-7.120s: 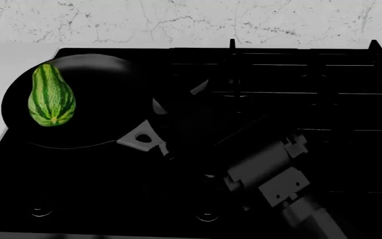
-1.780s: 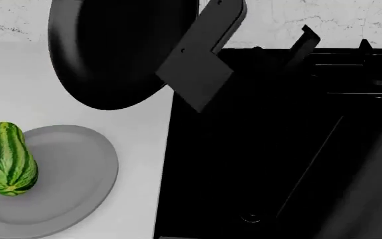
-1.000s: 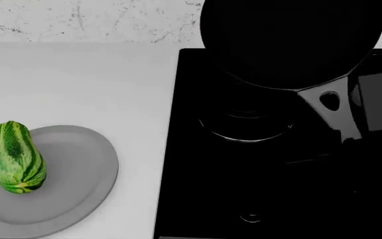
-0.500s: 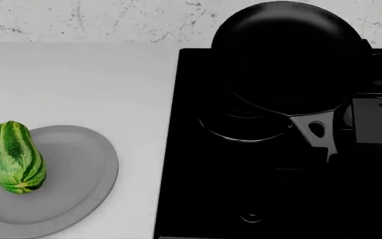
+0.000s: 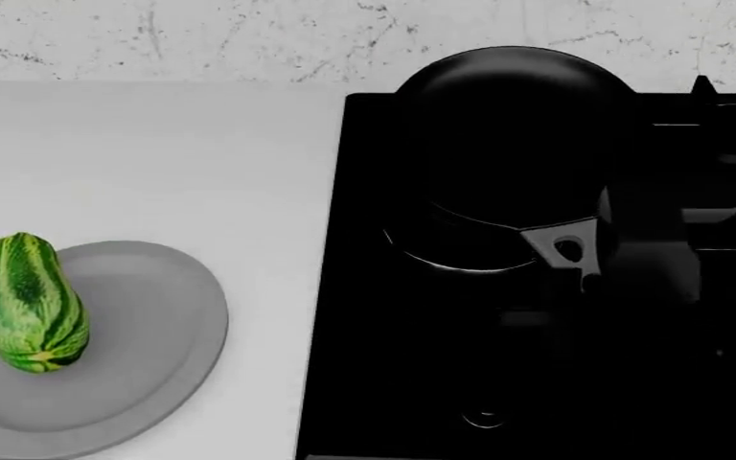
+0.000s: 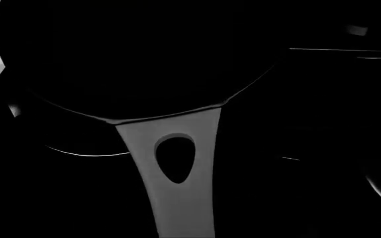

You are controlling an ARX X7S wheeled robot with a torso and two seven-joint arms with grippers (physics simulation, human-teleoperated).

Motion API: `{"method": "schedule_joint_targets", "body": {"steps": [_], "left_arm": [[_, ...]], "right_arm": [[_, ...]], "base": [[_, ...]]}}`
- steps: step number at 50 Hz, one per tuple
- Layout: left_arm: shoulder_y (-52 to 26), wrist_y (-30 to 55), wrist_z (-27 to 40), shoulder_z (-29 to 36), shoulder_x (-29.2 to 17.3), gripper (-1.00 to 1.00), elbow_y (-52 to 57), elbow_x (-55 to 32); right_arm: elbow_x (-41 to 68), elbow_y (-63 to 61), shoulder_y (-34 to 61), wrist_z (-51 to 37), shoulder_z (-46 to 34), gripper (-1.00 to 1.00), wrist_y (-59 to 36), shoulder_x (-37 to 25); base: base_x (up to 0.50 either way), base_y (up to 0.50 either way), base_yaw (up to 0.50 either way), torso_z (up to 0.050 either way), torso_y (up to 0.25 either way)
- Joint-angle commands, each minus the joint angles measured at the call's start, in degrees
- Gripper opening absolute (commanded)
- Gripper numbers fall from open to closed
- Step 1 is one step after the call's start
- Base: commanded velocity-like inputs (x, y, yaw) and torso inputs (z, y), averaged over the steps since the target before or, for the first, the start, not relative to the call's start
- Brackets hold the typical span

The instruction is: Pick up the pan and dump the vegetables in it onto the plate. Then return the pan to the stove.

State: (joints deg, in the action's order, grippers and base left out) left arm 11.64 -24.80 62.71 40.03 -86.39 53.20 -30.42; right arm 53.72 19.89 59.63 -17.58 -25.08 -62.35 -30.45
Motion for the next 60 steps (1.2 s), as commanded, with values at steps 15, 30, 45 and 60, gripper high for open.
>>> {"method": "schedule_joint_targets", "body": {"steps": [15, 30, 45, 60], "left_arm": [[0.9, -4.0, -0.9, -0.5, -0.4, 1.00, -2.2, -1.0], [1.4, -6.3, 0.7, -0.3, -2.2, 1.00, -2.3, -0.1], [0.6, -4.4, 0.2, -0.8, -1.7, 1.00, -0.9, -0.6], [-0.4, -0.6, -2.1, -1.2, 0.7, 1.00, 0.1, -1.5]], "right_arm": [[-8.6, 13.2, 3.5, 8.6, -4.0, -1.00, 4.5, 7.2], [-6.6, 13.6, -0.2, 8.3, -3.4, -1.00, 3.2, 7.9], [3.9, -7.1, -1.6, 0.2, 3.3, 1.00, -9.3, 3.0], [28.1, -36.5, 0.3, -24.3, 19.6, 1.00, -23.9, 0.4]], "base": [[0.00, 0.00, 0.00, 0.000, 0.000], [0.01, 0.00, 0.00, 0.000, 0.000], [0.00, 0.00, 0.00, 0.000, 0.000], [0.00, 0.00, 0.00, 0.000, 0.000]]}}
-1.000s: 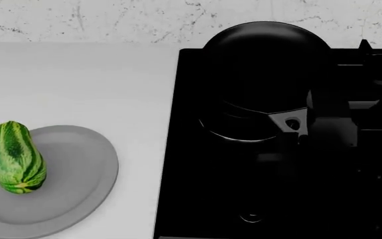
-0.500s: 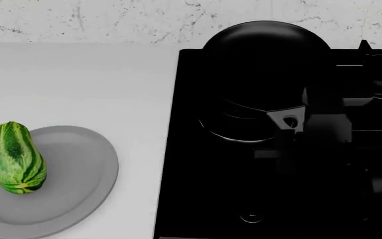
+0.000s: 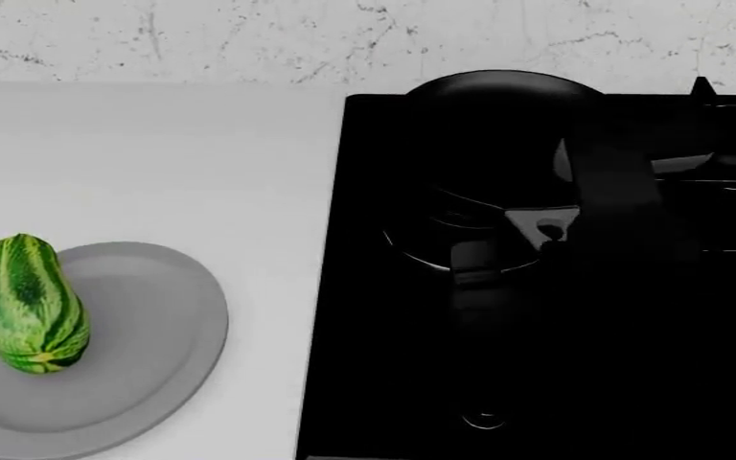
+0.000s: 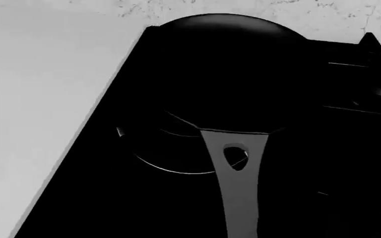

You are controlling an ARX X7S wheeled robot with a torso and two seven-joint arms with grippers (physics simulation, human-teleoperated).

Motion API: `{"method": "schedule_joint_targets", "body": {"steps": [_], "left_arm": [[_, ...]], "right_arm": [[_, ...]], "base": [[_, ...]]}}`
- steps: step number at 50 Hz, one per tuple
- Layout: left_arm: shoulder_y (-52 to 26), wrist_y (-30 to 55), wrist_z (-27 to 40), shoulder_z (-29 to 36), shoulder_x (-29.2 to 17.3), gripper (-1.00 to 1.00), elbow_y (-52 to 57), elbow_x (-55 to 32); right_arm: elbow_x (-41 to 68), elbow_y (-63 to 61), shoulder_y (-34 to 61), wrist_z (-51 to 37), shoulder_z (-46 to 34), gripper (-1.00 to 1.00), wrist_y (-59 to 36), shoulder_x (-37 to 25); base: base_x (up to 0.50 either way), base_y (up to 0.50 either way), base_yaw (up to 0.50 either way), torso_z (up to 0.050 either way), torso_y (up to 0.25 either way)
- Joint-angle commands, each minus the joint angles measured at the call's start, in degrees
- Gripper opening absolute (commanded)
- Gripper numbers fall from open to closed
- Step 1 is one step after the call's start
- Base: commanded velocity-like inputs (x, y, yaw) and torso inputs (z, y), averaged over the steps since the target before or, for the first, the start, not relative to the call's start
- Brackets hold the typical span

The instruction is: Pick up the pan and dump the vegetables in it onto the plate. Then return the pan to the stove.

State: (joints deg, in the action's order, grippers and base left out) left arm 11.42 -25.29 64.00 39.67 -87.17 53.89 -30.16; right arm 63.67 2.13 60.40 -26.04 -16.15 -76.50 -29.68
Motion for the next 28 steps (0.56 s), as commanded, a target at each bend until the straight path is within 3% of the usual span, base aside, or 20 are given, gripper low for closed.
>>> {"method": "schedule_joint_targets", "body": {"steps": [1, 4, 10, 17, 23, 28], "left_arm": [[0.0, -0.4, -3.2, -0.7, 1.2, 1.00, -0.5, -1.5], [0.2, -0.8, -2.9, -0.6, 1.0, 1.00, -0.5, -1.2], [0.1, -0.9, -2.7, -0.8, 0.5, 1.00, -0.2, -1.4], [-0.6, -0.2, -3.0, -1.3, 0.5, 1.00, 0.3, -2.5], [-2.1, 3.5, -4.2, -2.0, 2.3, 1.00, 2.2, -3.4], [-2.3, 4.0, -4.1, -2.1, 2.4, 1.00, 2.8, -3.3]], "right_arm": [[20.5, -19.8, -0.3, -18.4, 11.2, 1.00, -10.5, -0.5], [30.6, -22.3, -0.1, -26.9, 12.5, 1.00, -10.7, -1.5], [40.2, -28.0, -3.6, -34.9, 11.2, 1.00, -7.8, -3.1], [42.8, -41.1, -14.3, -34.4, 13.7, 1.00, -5.2, -2.0], [48.2, -54.4, -25.3, -34.8, 20.7, 1.00, -0.8, -3.5], [47.0, -60.0, -34.5, -29.7, 29.8, 1.00, -2.0, -3.3]], "base": [[0.00, 0.00, 0.00, 0.000, 0.000], [0.00, 0.00, 0.00, 0.000, 0.000], [0.00, 0.00, 0.00, 0.000, 0.000], [0.00, 0.00, 0.00, 0.000, 0.000], [0.00, 0.00, 0.00, 0.000, 0.000], [0.00, 0.00, 0.00, 0.000, 0.000]]}}
